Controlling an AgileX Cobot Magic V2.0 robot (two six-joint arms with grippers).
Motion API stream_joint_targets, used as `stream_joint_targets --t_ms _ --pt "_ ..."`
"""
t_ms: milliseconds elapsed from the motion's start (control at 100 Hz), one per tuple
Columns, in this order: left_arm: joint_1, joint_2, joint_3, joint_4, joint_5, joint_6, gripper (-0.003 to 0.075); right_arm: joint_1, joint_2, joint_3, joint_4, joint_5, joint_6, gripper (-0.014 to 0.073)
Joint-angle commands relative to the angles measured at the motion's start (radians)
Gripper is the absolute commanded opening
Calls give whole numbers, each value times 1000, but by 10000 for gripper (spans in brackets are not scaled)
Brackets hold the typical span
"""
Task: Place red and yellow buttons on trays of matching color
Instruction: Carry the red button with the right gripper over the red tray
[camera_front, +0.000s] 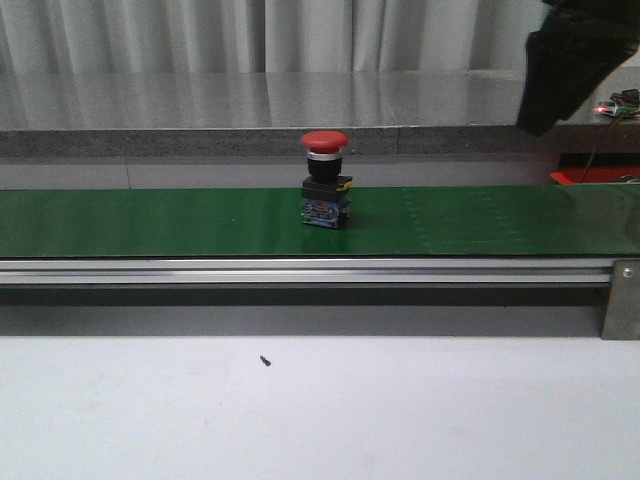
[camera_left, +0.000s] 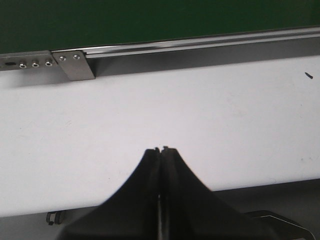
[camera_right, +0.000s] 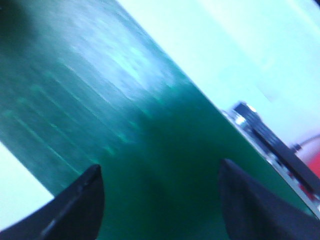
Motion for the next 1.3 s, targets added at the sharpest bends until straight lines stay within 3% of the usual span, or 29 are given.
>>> stream_joint_targets --t_ms 0,420,930,1000,1190,1290 --pt "-7 0 -26 -18 -47 0 -20 48 -54 -30 37 1 -36 490" --pt "-7 0 -26 -18 -47 0 -20 188 4 -30 103 -42 -37 490" --pt "-7 0 -26 -18 -47 0 -20 219 49 -30 131 -116 -37 482" --pt "-7 0 -26 -18 -47 0 -20 219 49 -30 129 -130 -37 438" --pt "-7 0 -26 -18 -47 0 -20 219 49 -30 126 -133 -37 188" --pt "-7 0 -26 -18 -47 0 -20 211 44 -30 124 -133 -37 146"
